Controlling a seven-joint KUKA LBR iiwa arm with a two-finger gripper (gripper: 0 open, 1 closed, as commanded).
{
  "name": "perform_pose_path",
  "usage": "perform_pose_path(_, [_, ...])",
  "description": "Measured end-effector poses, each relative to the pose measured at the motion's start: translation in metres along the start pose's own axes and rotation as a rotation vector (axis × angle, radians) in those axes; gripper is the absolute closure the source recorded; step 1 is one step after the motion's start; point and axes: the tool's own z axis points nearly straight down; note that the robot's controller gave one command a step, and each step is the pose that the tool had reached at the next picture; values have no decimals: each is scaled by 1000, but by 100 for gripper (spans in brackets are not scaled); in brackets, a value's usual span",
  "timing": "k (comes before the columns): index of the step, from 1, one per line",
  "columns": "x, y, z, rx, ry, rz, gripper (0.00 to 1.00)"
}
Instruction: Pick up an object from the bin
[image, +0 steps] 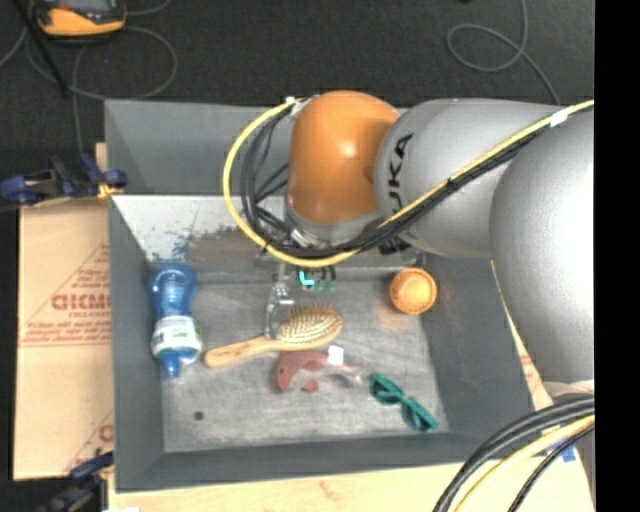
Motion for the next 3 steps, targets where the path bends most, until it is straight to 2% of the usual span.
perform_pose_path(1, [-2, 0, -5, -1, -8, 2, 0])
perform_pose_path(2, [4, -6, 48, 1, -14, -29, 0])
perform_pose_path(3, [18, 1, 92, 0, -10, -294, 100])
